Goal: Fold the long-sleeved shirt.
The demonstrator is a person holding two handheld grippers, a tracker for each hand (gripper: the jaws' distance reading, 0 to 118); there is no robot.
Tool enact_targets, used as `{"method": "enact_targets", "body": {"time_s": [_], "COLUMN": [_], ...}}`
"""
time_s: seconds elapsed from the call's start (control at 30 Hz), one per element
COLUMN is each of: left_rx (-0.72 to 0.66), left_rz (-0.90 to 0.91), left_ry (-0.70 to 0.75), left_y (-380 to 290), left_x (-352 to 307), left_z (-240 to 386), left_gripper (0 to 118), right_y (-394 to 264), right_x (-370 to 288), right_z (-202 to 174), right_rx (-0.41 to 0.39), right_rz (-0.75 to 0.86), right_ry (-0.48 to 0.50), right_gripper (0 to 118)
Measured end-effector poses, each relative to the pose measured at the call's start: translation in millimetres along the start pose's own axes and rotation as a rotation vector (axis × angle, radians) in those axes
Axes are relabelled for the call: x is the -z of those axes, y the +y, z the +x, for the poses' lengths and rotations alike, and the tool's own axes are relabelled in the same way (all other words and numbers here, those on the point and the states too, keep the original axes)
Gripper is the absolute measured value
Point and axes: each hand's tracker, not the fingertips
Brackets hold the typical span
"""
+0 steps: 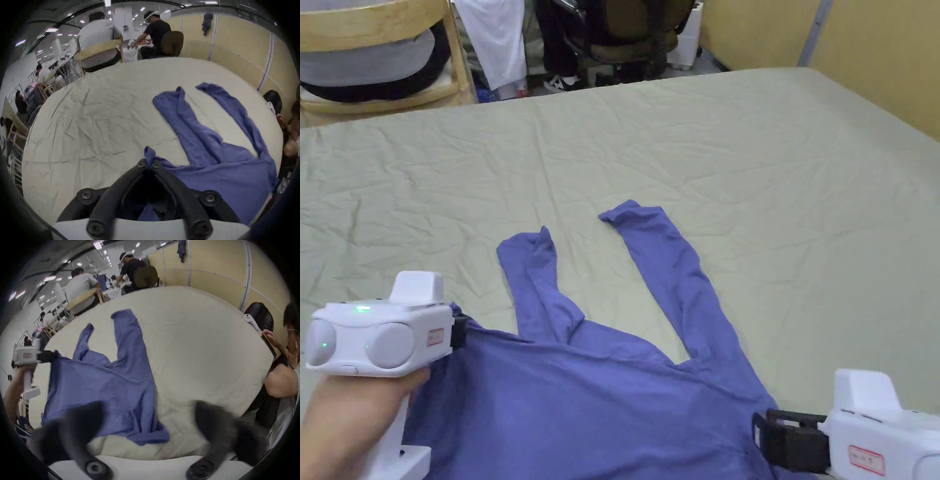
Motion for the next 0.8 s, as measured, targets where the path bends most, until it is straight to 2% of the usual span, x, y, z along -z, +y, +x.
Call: {"method": "enact_targets", "body": {"time_s": [0.03,0.1,0.17,0.2,0.27,0.3,0.33,0.37,0.4,0.47,0.5,0.57,0.7,0.8], "left_rx": [-0.018,-0.061,-0.088,-0.085,-0.083,-0.087,-0.094,-0.106,-0.130,-0.184,-0.194,-0.199,-0.237,-0.245], "left_rz": [0.009,0.023,0.045,0.053,0.085,0.096,0.107,0.112,0.119,0.140,0.152,0.190,0.296,0.387], "left_ry": [0.002,-0.018,-0.035,-0.033,-0.024,-0.023,-0.022,-0.028,-0.029,-0.046,-0.056,-0.043,-0.008,0.069], "left_y": [4.8,11.5,20.6,23.2,37.2,40.7,44.6,47.6,49.1,53.5,57.8,66.8,97.0,118.7], "left_x": [-10.1,-37.3,-59.9,-70.1,-97.2,-108.8,-120.8,-130.7,-141.8,-167.2,-179.1,-211.5,-287.1,-351.6], "left_z": [-4.9,-1.8,-1.0,-2.0,-10.1,-12.3,-14.7,-17.9,-21.9,-24.0,-23.3,-30.3,-57.7,-95.0], "left_gripper": [0,0,0,0,0,0,0,0,0,0,0,0,0,0], "right_y": [3.8,11.5,13.2,15.2,20.2,21.4,21.8,20.8,18.8,16.9,15.7,10.9,0.0,-7.2], "right_x": [4.9,25.2,42.0,47.6,54.2,57.2,59.2,59.5,55.4,40.2,29.6,-0.6,-66.8,-113.1], "right_z": [-2.3,-6.5,6.7,8.4,9.0,8.5,6.8,3.7,1.5,-6.9,-11.1,-18.5,-39.1,-49.7], "right_rx": [-0.013,-0.016,-0.028,-0.014,0.042,0.061,0.066,0.050,0.039,0.002,-0.011,-0.044,-0.178,-0.215], "right_rz": [0.026,-0.019,-0.064,-0.066,-0.081,-0.103,-0.133,-0.134,-0.120,-0.069,-0.020,0.080,0.302,0.435], "right_ry": [-0.018,-0.012,-0.025,-0.028,0.011,0.041,0.061,0.074,0.089,0.080,0.082,0.095,0.072,0.090], "right_gripper": [112,112,111,106,60,42,35,35,23,10,6,6,6,6]}}
